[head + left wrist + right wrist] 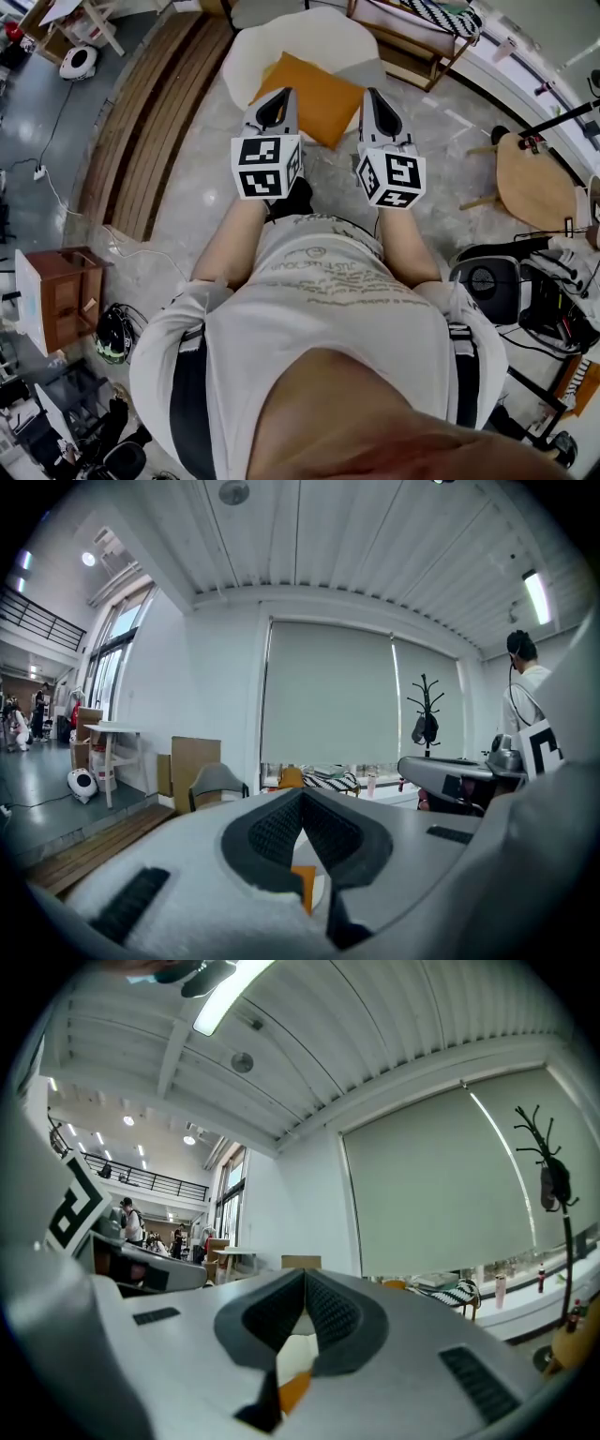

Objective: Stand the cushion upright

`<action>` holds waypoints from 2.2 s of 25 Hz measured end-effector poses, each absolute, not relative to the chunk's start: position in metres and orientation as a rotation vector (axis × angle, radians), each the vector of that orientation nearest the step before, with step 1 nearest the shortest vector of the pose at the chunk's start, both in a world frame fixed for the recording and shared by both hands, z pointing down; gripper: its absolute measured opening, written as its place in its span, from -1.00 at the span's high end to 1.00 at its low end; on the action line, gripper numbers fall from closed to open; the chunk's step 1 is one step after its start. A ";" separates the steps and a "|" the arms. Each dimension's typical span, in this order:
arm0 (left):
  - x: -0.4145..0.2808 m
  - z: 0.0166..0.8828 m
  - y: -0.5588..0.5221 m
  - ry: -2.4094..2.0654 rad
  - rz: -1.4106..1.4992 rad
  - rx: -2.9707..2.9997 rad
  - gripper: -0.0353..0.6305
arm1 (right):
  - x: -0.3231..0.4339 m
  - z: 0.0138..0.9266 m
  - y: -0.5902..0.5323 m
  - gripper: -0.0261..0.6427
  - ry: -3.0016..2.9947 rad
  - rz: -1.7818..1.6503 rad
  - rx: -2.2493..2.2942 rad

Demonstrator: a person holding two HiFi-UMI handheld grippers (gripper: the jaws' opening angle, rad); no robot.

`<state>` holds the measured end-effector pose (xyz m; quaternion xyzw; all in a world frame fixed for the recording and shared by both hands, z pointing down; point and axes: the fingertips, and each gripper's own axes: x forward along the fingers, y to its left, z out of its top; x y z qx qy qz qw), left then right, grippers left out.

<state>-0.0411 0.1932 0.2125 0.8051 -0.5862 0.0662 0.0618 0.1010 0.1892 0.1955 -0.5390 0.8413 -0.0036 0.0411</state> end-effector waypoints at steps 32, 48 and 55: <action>-0.121 0.238 -0.113 -1.742 0.251 2.342 0.83 | 0.045 0.210 -0.116 0.83 2.605 -0.109 -1.742; -0.098 0.328 -0.263 -1.592 0.565 2.300 0.83 | 0.086 0.326 -0.243 0.83 2.630 -0.509 -1.917; -0.077 0.425 -0.300 -1.518 0.801 2.239 0.83 | 0.127 0.416 -0.272 0.83 2.637 -0.771 -1.929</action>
